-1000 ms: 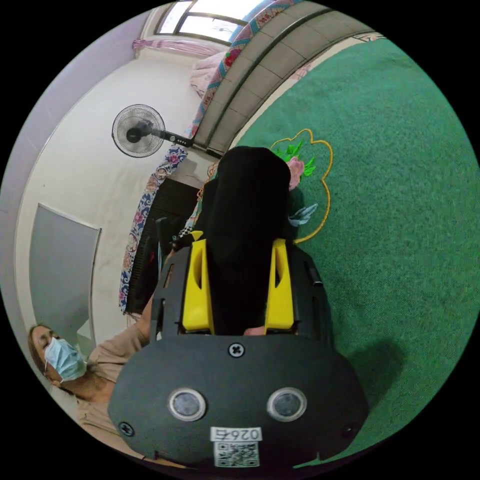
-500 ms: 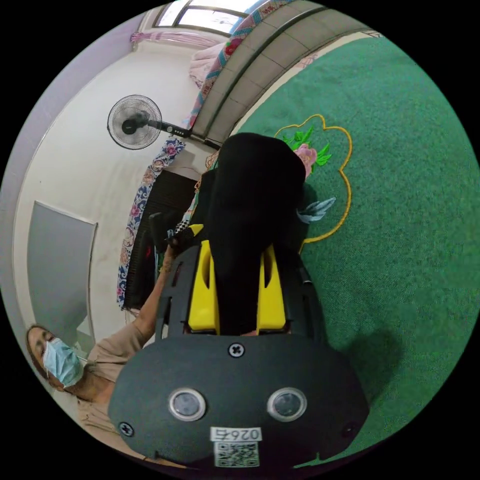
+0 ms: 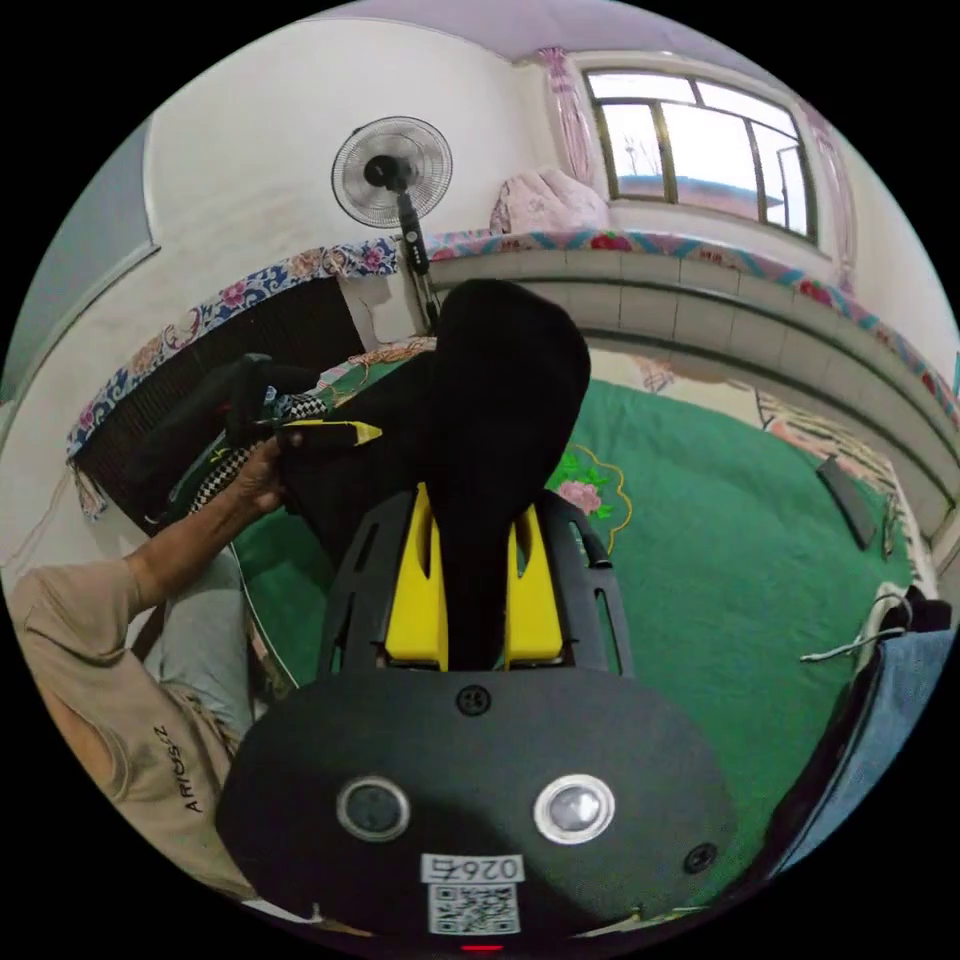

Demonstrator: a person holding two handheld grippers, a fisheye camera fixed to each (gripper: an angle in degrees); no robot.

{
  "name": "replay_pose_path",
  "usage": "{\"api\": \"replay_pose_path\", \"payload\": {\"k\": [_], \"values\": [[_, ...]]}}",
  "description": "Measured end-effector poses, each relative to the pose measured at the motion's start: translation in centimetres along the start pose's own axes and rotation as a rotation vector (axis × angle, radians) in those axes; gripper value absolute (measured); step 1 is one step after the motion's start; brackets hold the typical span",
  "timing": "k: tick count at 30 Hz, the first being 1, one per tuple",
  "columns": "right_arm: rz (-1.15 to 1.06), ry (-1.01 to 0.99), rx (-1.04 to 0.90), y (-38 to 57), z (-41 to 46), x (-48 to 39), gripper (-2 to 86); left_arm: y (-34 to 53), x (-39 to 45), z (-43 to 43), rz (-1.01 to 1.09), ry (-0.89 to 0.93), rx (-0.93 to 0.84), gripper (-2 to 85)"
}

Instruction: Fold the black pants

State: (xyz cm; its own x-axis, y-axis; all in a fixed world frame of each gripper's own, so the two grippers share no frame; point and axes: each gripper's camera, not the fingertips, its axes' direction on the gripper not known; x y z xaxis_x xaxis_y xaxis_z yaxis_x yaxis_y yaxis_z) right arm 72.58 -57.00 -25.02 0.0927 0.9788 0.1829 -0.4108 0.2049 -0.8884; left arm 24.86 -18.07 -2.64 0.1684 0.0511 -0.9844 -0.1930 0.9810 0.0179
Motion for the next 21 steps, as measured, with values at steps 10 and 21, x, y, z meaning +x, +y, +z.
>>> {"api": "replay_pose_path", "payload": {"k": [10, 21], "values": [[-0.008, 0.426, 0.225, 3.8, -21.9, 0.1, 5.1, -17.1, 23.1, 8.9, 0.275, 0.108, 0.115, 5.5], [1.020, 0.646, 0.340, 29.2, -40.7, 26.7, 8.1, -35.1, 50.6, 46.0, 0.346, 0.175, -0.256, 1.4]]}}
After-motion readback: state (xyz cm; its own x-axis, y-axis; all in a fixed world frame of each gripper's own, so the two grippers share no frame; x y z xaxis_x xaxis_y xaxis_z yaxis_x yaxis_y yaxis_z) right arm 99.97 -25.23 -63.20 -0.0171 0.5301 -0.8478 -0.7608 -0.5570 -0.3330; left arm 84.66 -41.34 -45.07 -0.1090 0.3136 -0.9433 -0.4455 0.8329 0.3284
